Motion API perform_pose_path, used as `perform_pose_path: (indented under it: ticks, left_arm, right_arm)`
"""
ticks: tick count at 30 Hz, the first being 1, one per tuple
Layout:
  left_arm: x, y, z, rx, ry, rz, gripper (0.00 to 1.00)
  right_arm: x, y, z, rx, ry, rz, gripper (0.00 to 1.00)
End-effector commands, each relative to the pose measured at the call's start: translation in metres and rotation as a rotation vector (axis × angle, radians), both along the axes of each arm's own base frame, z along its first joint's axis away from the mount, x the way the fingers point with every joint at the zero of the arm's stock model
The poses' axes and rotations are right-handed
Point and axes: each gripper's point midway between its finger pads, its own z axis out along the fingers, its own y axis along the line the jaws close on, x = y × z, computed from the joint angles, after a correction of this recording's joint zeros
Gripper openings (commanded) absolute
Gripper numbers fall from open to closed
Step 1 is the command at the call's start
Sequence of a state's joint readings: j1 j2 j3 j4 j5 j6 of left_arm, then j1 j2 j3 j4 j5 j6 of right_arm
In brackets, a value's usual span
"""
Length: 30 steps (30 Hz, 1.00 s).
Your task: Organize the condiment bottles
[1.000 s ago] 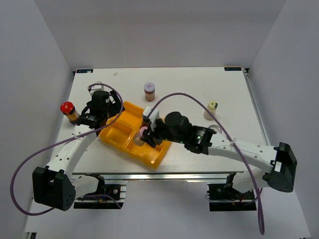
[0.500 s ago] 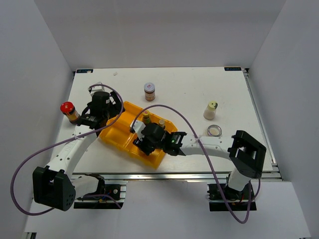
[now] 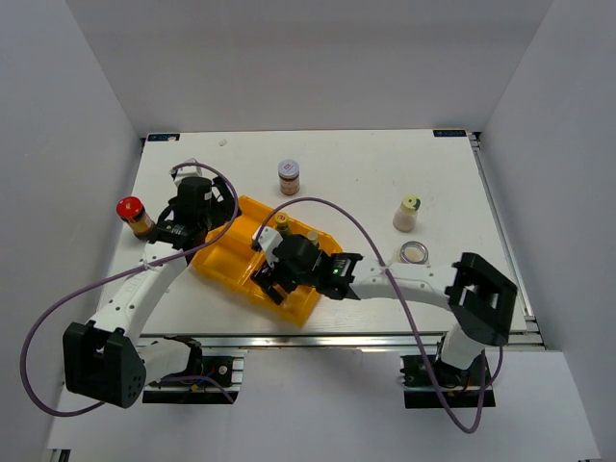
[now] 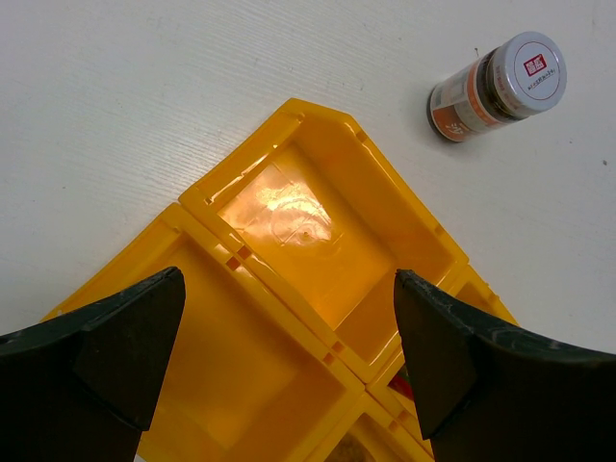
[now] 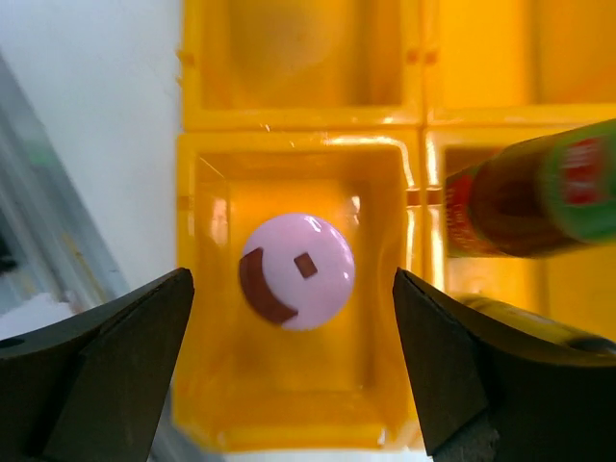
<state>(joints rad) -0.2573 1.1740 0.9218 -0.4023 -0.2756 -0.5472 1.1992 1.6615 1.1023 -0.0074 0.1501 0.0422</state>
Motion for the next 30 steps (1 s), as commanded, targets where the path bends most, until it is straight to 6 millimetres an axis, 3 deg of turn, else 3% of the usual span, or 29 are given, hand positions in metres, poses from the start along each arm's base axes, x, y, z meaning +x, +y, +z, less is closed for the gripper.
perform_pose_path:
  ticks: [1,2,3,5,6,8,9,11,12,13,15,18,20,21,24,26,30]
  left_arm:
    - [0.000,0.001,0.011,-0.013,-0.036,0.000,0.98]
    - [0.000,0.001,0.012,-0.013,-0.040,0.001,0.98]
    - [0.001,0.001,0.011,-0.012,-0.039,0.000,0.98]
    - [0.002,-0.001,0.013,-0.018,-0.045,-0.005,0.98]
    - [0.003,-0.002,0.014,-0.022,-0.044,-0.010,0.98]
    - [0.004,-0.004,0.013,-0.025,-0.040,-0.017,0.98]
    - [0.004,-0.003,0.013,-0.024,-0.040,-0.016,0.98]
    - [0.004,-0.002,0.013,-0.018,-0.040,-0.011,0.98]
    - [0.005,-0.003,0.013,-0.018,-0.040,-0.011,0.98]
    - [0.005,-0.002,0.012,-0.016,-0.039,-0.010,0.98]
    - [0.005,-0.004,0.010,-0.017,-0.033,-0.015,0.98]
    - [0.006,-0.005,0.005,-0.022,-0.023,-0.024,0.98]
    - [0.007,-0.006,0.004,-0.021,-0.019,-0.027,0.98]
    - [0.007,-0.006,0.003,-0.019,-0.015,-0.028,0.98]
    - [0.007,-0.006,-0.002,-0.010,-0.001,-0.032,0.98]
    - [0.007,-0.005,-0.003,-0.007,0.003,-0.028,0.98]
    - [0.007,-0.004,-0.005,-0.001,0.005,-0.022,0.98]
  right_arm:
    - [-0.003,-0.002,0.078,0.186,-0.060,-0.001,0.89]
    - [-0.009,-0.003,0.087,0.210,-0.062,0.032,0.89]
    - [-0.014,-0.009,0.110,0.264,-0.079,0.051,0.89]
    - [-0.016,-0.018,0.127,0.309,-0.097,0.055,0.89]
    - [-0.018,-0.028,0.149,0.364,-0.121,0.051,0.89]
    - [-0.002,-0.047,0.161,0.408,-0.140,-0.004,0.89]
    - [0.004,-0.061,0.176,0.451,-0.148,-0.044,0.89]
    - [0.049,-0.099,0.176,0.451,-0.159,-0.227,0.89]
    - [0.081,-0.133,0.180,0.459,-0.171,-0.356,0.89]
    - [0.095,-0.150,0.177,0.465,-0.149,-0.439,0.89]
    - [0.138,-0.211,0.157,0.393,-0.164,-0.712,0.89]
    - [0.164,-0.258,0.126,0.316,-0.097,-0.922,0.89]
    - [0.184,-0.299,0.112,0.296,-0.067,-1.079,0.89]
    - [0.194,-0.321,0.096,0.251,-0.049,-1.153,0.89]
    - [0.213,-0.348,0.070,0.169,-0.015,-1.238,0.89]
    - [0.223,-0.350,0.052,0.129,0.014,-1.238,0.89]
    - [0.237,-0.353,0.036,0.084,0.034,-1.229,0.89]
